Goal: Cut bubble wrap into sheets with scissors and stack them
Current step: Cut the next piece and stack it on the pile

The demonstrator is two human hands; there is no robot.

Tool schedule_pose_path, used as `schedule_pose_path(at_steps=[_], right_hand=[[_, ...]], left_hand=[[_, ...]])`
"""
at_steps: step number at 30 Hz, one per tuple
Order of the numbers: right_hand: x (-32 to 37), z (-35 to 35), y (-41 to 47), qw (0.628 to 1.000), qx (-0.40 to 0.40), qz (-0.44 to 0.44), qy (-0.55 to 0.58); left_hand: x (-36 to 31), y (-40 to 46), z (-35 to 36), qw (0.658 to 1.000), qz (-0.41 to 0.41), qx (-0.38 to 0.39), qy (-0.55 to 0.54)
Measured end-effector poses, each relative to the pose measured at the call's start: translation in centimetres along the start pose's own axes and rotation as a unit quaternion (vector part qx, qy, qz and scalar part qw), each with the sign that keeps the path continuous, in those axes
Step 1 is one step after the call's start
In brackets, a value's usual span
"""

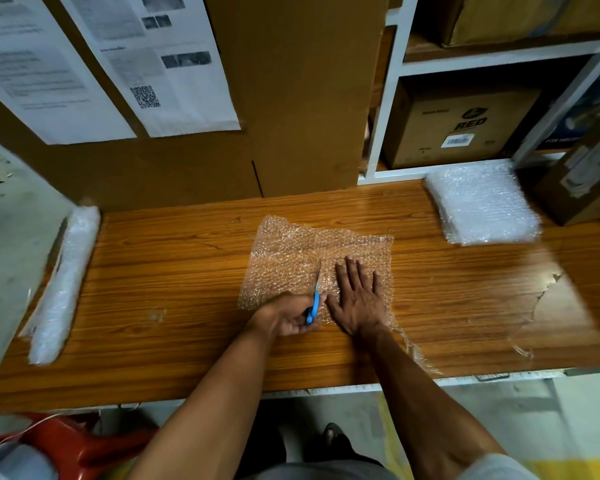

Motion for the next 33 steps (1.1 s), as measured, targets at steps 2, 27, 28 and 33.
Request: schedule_pose_path(at_steps=[2, 27, 28, 33], right_hand=[[0.0, 0.0, -0.1, 1.0, 0.002, -0.003, -0.006], [0.0, -0.5, -0.7, 1.0, -0.021, 0.005, 0.003], [0.0, -0.4, -0.7, 1.0, -0.017, 0.004, 0.0], [-0.1, -0.2, -0.8, 1.0, -0.015, 0.001, -0.004]], left_hand=[[-0.3, 0.2, 0.1, 1.0, -0.004, 0.007, -0.002], [-1.5, 0.8, 0.3, 0.998, -0.027, 0.025, 0.053], [-1.7, 0.8, 0.3, 0.998, -0.026, 0.024, 0.057], [-2.7, 1.3, 0.5, 0.998, -0.014, 0.014, 0.061]])
Point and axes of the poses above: each hand's wrist, its own y-axis towards the middle knuckle, its own z-axis out of the palm, x = y × z, the point moved 7 cm from there along y, towards the middle knuckle, and after that the axes turned 11 degrees about -y, right-handed, at the moved point
